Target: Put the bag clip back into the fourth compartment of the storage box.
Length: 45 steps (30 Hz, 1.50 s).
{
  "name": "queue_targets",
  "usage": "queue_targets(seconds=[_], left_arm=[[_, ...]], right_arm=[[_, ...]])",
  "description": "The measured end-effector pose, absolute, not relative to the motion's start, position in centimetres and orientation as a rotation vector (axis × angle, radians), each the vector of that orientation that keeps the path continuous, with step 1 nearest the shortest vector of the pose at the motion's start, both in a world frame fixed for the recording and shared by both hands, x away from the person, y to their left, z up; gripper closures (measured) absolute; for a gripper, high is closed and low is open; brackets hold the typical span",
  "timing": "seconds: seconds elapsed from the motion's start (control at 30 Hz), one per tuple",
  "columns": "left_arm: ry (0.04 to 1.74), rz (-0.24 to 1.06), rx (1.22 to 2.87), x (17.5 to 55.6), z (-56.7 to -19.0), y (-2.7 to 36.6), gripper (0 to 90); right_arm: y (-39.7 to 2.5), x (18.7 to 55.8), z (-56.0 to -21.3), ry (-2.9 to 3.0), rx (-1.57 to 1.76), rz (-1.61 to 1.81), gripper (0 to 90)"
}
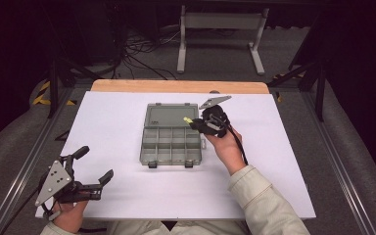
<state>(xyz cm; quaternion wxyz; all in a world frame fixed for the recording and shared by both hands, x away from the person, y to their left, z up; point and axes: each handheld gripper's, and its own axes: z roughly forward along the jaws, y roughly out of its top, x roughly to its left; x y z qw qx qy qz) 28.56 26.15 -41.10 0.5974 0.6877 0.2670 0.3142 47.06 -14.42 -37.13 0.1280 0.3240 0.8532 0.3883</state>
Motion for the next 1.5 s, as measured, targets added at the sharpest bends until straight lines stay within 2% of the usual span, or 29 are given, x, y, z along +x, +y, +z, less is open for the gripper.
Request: queue_targets(seconds=[0.3, 1.5], left_arm=[[0.618, 0.731, 1.597, 28.6, -41.1, 26.2, 0.0], [0.616, 0.731, 1.597, 28.5, -41.1, 26.2, 0.0]], right_arm=[[-13.7, 47.5, -38.5, 2.519, 0.966, 1.100, 77.8], [-13.8, 48.4, -40.2, 2.610, 1.104, 0.987, 77.7]])
